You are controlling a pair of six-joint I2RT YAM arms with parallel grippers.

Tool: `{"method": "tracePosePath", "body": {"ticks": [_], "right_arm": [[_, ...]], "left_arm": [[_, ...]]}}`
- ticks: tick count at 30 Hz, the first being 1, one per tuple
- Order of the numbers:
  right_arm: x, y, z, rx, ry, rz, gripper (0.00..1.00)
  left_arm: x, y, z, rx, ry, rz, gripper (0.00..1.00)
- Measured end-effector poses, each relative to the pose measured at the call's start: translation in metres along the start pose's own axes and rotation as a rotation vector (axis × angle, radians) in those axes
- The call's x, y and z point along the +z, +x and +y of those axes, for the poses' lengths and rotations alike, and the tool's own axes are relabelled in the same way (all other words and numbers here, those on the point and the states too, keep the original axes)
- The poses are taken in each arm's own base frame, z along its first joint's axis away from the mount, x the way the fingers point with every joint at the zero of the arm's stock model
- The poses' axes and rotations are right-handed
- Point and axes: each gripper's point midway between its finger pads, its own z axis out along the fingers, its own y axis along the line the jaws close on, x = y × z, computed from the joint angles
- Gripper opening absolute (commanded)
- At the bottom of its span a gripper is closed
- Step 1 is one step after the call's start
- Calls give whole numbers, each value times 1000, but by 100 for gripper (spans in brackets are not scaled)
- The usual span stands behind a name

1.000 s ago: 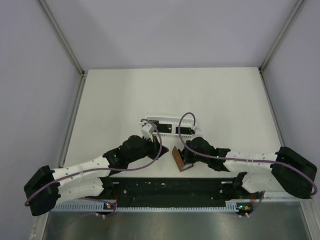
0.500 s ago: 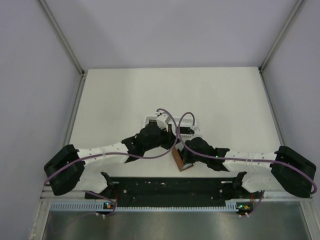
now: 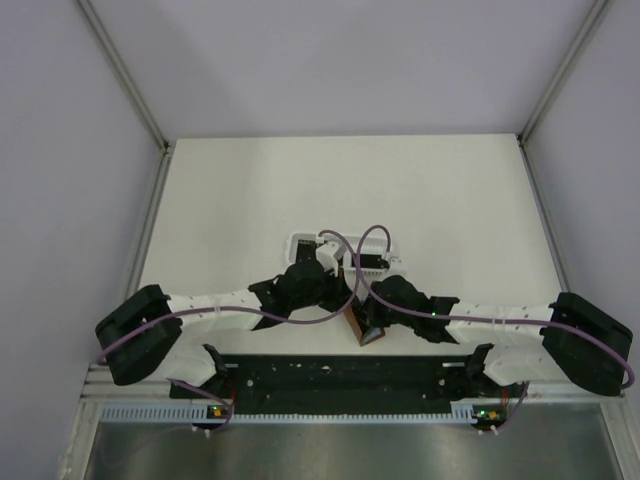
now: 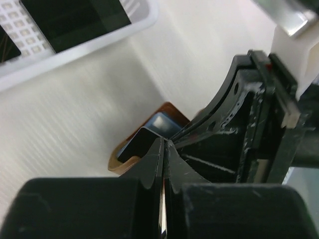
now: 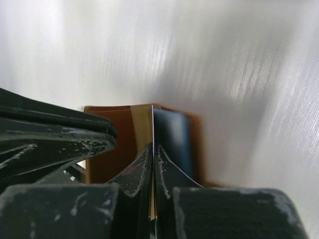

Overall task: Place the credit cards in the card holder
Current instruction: Open the card holder at the center of the board.

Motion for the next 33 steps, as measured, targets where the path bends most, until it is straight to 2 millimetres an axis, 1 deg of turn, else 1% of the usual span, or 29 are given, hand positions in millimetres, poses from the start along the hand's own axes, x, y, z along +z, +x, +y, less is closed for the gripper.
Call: {"method": "tracePosePath", "body": {"ticks": [2, 4, 8, 12, 14, 16, 19, 23, 27, 30, 33], "right_arm": [[0, 1, -1, -1, 3, 1, 0], [0, 0, -1, -2, 6, -2, 0], [0, 0, -3, -1, 13, -4, 0], [0, 0, -3, 7, 17, -8, 0], [0, -1, -3, 8, 18, -10, 0], [0, -1, -3, 9, 18, -10, 0], [1, 0, -4, 12, 21, -8, 0], [2, 1, -4, 13, 19, -4, 0], [3, 1, -4, 13, 19, -3, 0], [3, 1, -4, 14, 20, -4, 0], [3, 1, -4, 13, 23, -4, 0]], "left_arm": [[-1, 10, 3, 0, -2, 20, 0], [-4, 24, 7, 1, -11, 57, 0], [-18, 49, 18, 2, -41, 113, 0], [-33, 55, 23, 4, -49, 109, 0], [-35, 58, 26, 1, -54, 107, 0], [-34, 62, 28, -4, -57, 115, 0], [-27, 70, 29, -19, -50, 138, 0], [-14, 90, 28, -35, -40, 189, 0], [-2, 93, 12, -38, 5, 191, 0], [1, 96, 5, -43, 24, 194, 0], [3, 97, 4, -52, 28, 194, 0]]}}
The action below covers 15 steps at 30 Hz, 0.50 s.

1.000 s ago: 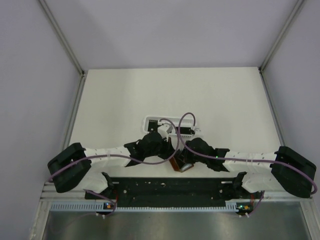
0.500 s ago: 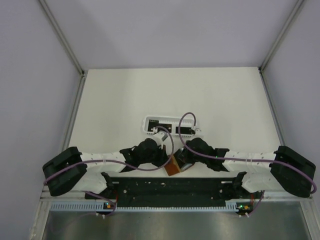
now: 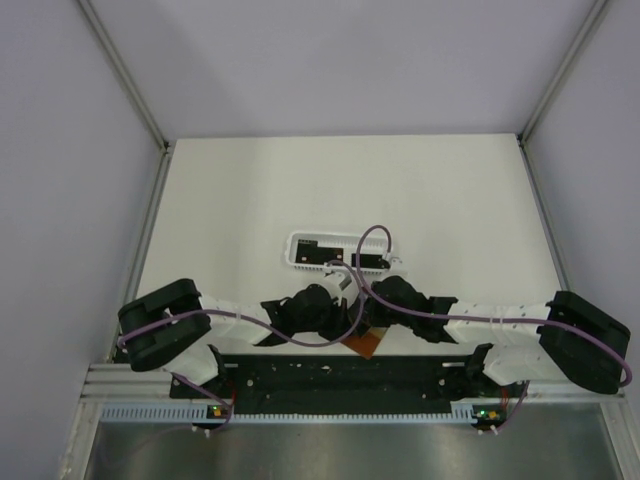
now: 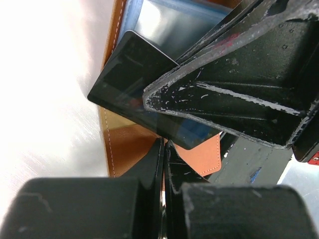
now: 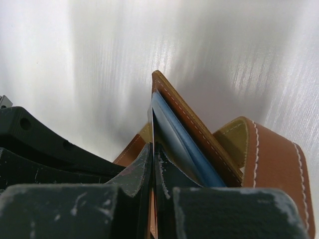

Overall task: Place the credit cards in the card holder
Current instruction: Open the card holder at the center of the board.

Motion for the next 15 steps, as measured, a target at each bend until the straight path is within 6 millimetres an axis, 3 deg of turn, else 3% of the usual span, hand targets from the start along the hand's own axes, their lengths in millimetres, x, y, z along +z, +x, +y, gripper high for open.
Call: {"method": "tracePosePath", "body": {"ticks": [8, 15], "right_arm": [[-12, -5, -13, -46, 53, -18, 0], [-28, -10, -20, -135, 63, -32, 0]], "left_arm": [[1, -2, 3, 3, -39, 3, 0], [-7, -12, 19, 54, -155, -15, 0]]}}
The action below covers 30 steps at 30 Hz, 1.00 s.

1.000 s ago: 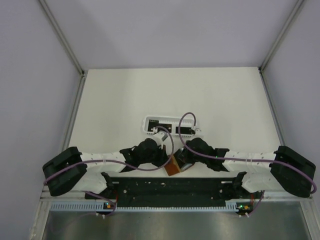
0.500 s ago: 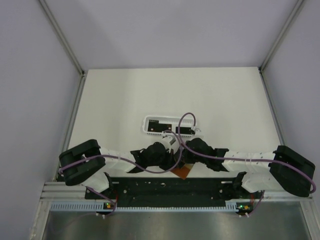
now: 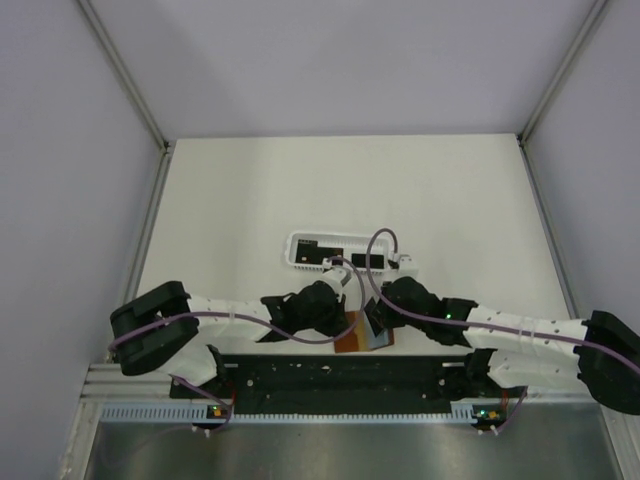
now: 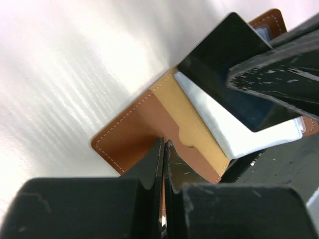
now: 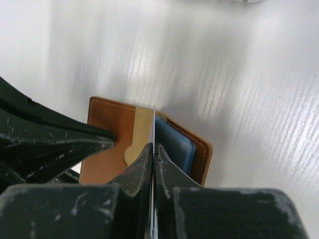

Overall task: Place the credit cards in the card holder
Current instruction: Open the card holder at the center of the board.

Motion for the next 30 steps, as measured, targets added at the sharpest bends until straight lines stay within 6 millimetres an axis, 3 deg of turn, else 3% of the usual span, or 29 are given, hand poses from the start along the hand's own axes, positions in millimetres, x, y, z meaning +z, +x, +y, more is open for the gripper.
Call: {"method": "tracePosePath", "body": {"ticks": [7, 16, 26, 30], "right_arm": [[-14, -8, -6, -40, 6, -33, 0], [-34, -21, -15, -21, 22, -106, 0], [-20, 0, -34, -27, 109, -31, 0], [-13, 0, -29, -11, 97, -34, 0]], "left_arm": [[-3, -8, 13, 61, -97, 11, 0], [-4, -7, 15, 80, -109, 22, 0], [-3, -9, 14, 82, -110, 26, 0], [-2, -8, 13, 82, -110, 29, 0]]}}
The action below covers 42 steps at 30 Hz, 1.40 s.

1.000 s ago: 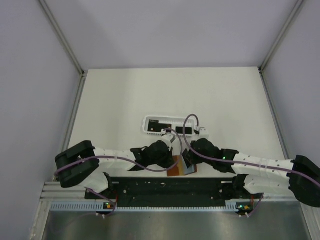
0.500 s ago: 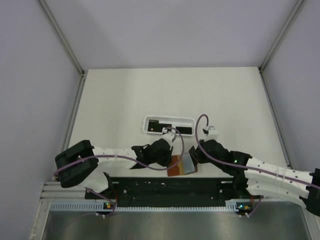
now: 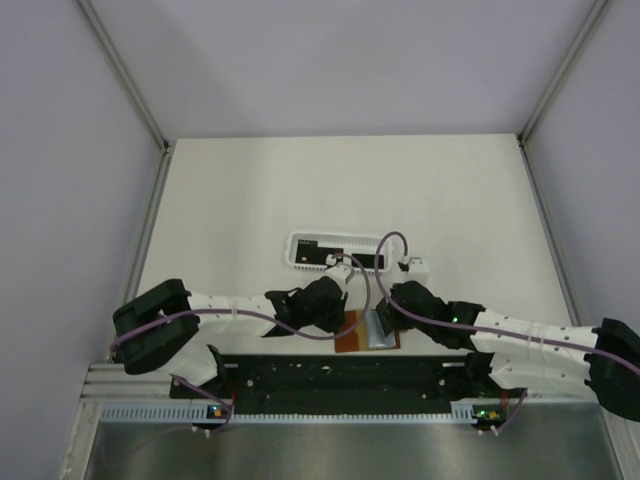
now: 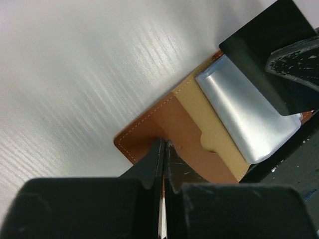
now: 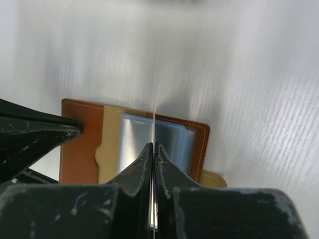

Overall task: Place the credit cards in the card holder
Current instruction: Open the card holder at the center of the board.

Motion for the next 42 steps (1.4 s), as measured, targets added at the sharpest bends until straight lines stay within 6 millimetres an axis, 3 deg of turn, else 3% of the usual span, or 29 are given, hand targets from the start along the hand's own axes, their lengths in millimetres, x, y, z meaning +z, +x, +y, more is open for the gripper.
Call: {"method": "tracePosePath", "body": {"ticks": [11, 22, 27, 36, 42], "right_arm": [[14, 2, 14, 86, -83, -37, 0], [22, 2, 12, 218, -132, -112, 0], [25, 3, 15, 248, -141, -112, 0], [27, 2, 18, 274, -146, -112, 0], [26, 3, 17, 283, -145, -111, 0]], "left_arm": [[2, 0, -2, -4, 9, 3, 0], [4, -3, -7, -8, 33, 3, 0], [4, -4, -18, -11, 89, 5, 0], [-2, -25, -59, 12, 290, -62, 0], [9, -16, -63, 23, 316, -32, 0]]}}
